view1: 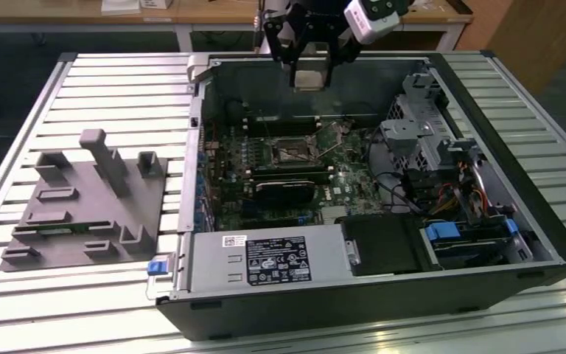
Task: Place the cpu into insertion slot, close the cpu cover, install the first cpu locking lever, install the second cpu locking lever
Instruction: 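Place the cpu into insertion slot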
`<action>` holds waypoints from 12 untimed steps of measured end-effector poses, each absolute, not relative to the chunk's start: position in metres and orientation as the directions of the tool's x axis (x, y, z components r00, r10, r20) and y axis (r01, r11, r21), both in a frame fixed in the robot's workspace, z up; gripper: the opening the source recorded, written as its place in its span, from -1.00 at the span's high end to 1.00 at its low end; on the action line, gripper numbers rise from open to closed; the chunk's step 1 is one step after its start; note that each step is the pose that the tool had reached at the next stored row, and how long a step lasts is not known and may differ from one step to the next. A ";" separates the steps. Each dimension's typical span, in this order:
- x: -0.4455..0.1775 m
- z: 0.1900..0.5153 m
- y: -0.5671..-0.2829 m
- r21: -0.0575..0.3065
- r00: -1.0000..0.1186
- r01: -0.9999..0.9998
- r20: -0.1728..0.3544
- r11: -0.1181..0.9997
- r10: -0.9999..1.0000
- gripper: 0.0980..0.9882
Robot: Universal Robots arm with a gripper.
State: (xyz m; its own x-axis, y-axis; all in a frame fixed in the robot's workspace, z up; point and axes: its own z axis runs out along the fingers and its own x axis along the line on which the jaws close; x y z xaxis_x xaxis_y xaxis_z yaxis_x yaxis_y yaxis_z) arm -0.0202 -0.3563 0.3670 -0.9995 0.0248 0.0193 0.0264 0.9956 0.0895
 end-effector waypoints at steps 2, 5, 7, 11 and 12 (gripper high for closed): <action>-0.020 0.366 -0.356 0.090 -1.000 0.026 0.019 0.996 0.025 0.00; -0.020 0.365 -0.356 0.090 -1.000 0.026 0.019 0.996 0.025 0.00; -0.020 0.364 -0.356 0.090 -1.000 0.026 0.019 0.996 0.025 0.00; -0.020 0.363 -0.356 0.090 -1.000 0.026 0.019 0.996 0.025 0.00; -0.020 0.362 -0.356 0.090 -1.000 0.026 0.019 0.996 0.025 0.00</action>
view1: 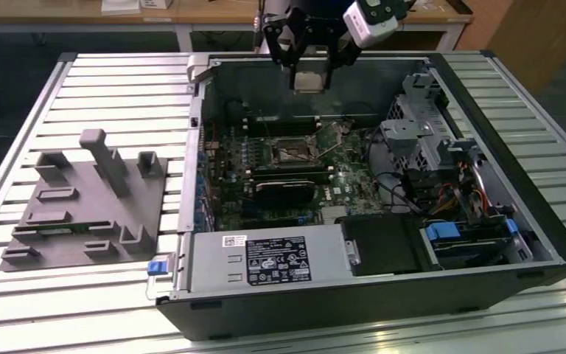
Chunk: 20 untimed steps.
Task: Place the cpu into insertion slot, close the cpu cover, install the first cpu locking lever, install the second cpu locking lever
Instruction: 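Place the cpu into insertion slot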
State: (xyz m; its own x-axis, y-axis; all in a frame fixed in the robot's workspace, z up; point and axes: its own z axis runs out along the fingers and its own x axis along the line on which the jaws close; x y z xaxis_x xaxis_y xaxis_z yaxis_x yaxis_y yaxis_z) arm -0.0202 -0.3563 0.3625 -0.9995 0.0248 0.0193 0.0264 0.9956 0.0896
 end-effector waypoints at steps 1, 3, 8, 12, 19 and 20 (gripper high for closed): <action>-0.020 0.362 -0.356 0.090 -1.000 0.026 0.019 0.996 0.025 0.00; -0.020 0.361 -0.356 0.090 -1.000 0.026 0.019 0.996 0.025 0.00; -0.020 0.359 -0.356 0.090 -1.000 0.026 0.019 0.996 0.025 0.00; -0.020 0.358 -0.356 0.090 -1.000 0.026 0.019 0.996 0.025 0.00; -0.020 0.356 -0.356 0.090 -1.000 0.026 0.019 0.996 0.025 0.00; -0.020 0.355 -0.356 0.090 -1.000 0.026 0.019 0.996 0.025 0.00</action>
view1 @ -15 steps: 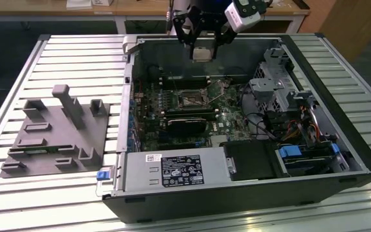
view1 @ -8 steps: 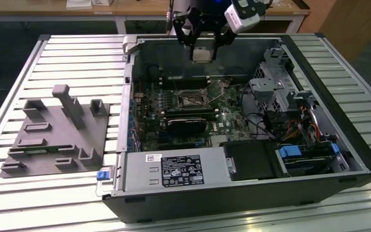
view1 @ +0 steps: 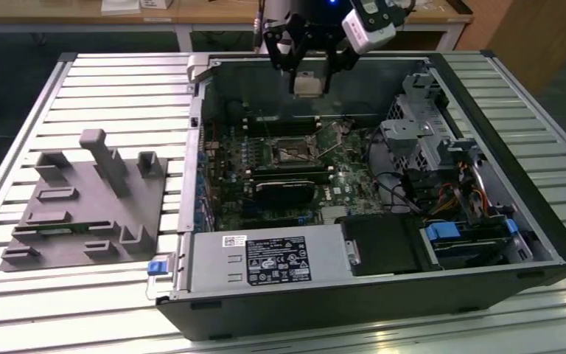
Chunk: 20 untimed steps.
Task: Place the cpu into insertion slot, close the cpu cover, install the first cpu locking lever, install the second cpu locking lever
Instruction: 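Place the cpu into insertion slot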
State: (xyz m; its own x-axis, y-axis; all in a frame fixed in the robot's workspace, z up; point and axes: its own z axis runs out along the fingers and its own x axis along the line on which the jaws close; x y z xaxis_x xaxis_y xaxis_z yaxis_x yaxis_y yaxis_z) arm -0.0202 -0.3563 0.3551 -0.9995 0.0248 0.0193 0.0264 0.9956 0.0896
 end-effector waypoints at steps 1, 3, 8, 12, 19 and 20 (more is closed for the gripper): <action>-0.020 0.355 -0.356 0.090 -1.000 0.026 0.019 0.996 0.025 0.00; -0.020 0.354 -0.356 0.090 -1.000 0.026 0.019 0.996 0.025 0.00; -0.020 0.352 -0.356 0.090 -1.000 0.026 0.019 0.996 0.025 0.00; -0.020 0.350 -0.356 0.090 -1.000 0.026 0.019 0.996 0.025 0.00; -0.020 0.348 -0.356 0.090 -1.000 0.026 0.019 0.996 0.025 0.00; -0.020 0.347 -0.356 0.090 -1.000 0.026 0.019 0.996 0.025 0.00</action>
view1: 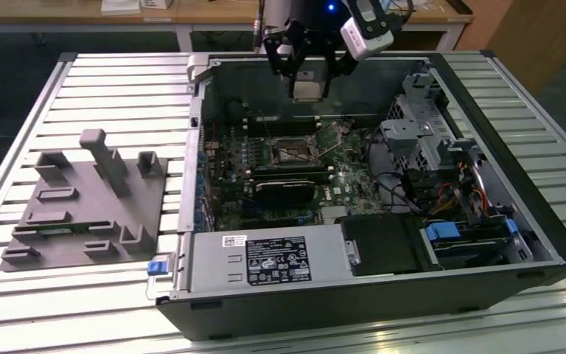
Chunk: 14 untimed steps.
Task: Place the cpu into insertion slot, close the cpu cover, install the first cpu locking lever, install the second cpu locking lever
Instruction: 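Place the cpu into insertion slot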
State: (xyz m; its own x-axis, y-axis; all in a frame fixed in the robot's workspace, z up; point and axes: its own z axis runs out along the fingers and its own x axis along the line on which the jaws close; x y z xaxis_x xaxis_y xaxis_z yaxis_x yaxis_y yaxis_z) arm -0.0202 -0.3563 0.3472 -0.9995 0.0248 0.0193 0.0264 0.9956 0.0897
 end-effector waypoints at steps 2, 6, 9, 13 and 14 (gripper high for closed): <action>-0.020 0.346 -0.356 0.090 -1.000 0.026 0.019 0.996 0.025 0.00; -0.020 0.344 -0.356 0.090 -1.000 0.026 0.019 0.996 0.025 0.00; -0.020 0.342 -0.356 0.090 -1.000 0.026 0.019 0.996 0.025 0.00; -0.020 0.340 -0.356 0.090 -1.000 0.026 0.019 0.996 0.025 0.00; -0.020 0.339 -0.356 0.090 -1.000 0.026 0.019 0.996 0.025 0.00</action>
State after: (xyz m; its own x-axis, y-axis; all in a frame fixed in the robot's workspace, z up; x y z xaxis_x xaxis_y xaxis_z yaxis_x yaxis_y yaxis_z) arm -0.0202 -0.3563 0.3395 -0.9995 0.0248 0.0193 0.0264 0.9956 0.0896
